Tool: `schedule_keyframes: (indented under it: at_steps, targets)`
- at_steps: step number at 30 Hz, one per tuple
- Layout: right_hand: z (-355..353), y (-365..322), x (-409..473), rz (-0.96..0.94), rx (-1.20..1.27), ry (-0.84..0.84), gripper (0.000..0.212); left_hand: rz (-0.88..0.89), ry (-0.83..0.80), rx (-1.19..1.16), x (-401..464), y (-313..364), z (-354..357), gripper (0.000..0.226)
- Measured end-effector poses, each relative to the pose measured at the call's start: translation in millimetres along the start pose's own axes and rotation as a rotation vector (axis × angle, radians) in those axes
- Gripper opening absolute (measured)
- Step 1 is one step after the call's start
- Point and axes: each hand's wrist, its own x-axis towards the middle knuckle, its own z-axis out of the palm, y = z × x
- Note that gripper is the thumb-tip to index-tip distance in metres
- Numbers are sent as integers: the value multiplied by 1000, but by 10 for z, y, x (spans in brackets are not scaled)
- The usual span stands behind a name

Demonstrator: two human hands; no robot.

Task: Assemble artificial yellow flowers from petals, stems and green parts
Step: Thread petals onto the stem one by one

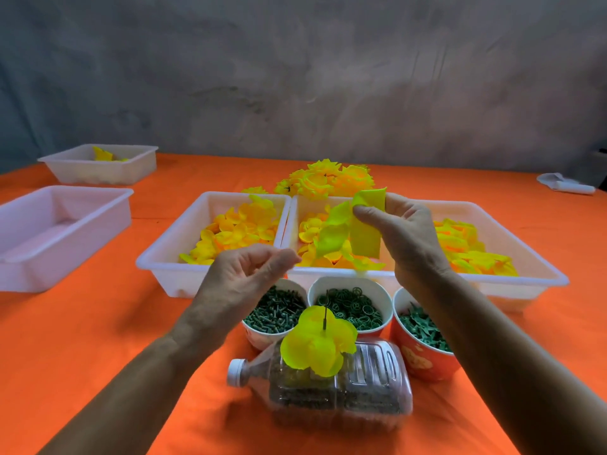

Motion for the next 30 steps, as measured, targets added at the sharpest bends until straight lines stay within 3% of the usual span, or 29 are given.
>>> schedule_keyframes:
  at_steps: [2,4,7,11,13,16,20,25,27,30]
  targets:
    - [51,-30,-16,-17,-26,-26,28,2,100,7,100,28,20,38]
    - [109,-62,-52,-37,-9,-55,22,2,161,1,193,58,55,31]
    - [190,-91,-112,-51,20,-120,7,-87,171,-53,318,93,102,39]
    - [250,-89,-165,-29,95,-196,7,-241,53,-191,377,186,156,57]
    - [263,-69,-191,-22,100,-203,8,-256,44,-248,391,173,160,49]
    - [241,-36,-221,17,132,-234,9,-224,23,-326,409,152,159,20]
    - [183,-36,-251,65,177,-302,24,-152,46,-328,397,147,160,15]
    - [142,-4,-305,2,126,-315,12,34,43,-275,308,151,182,15]
    - [122,11,-339,-67,87,-288,19,103,44,-174,264,132,174,19]
    - [64,69,-382,-387,-190,-205,19,200,88,94,202,103,176,19]
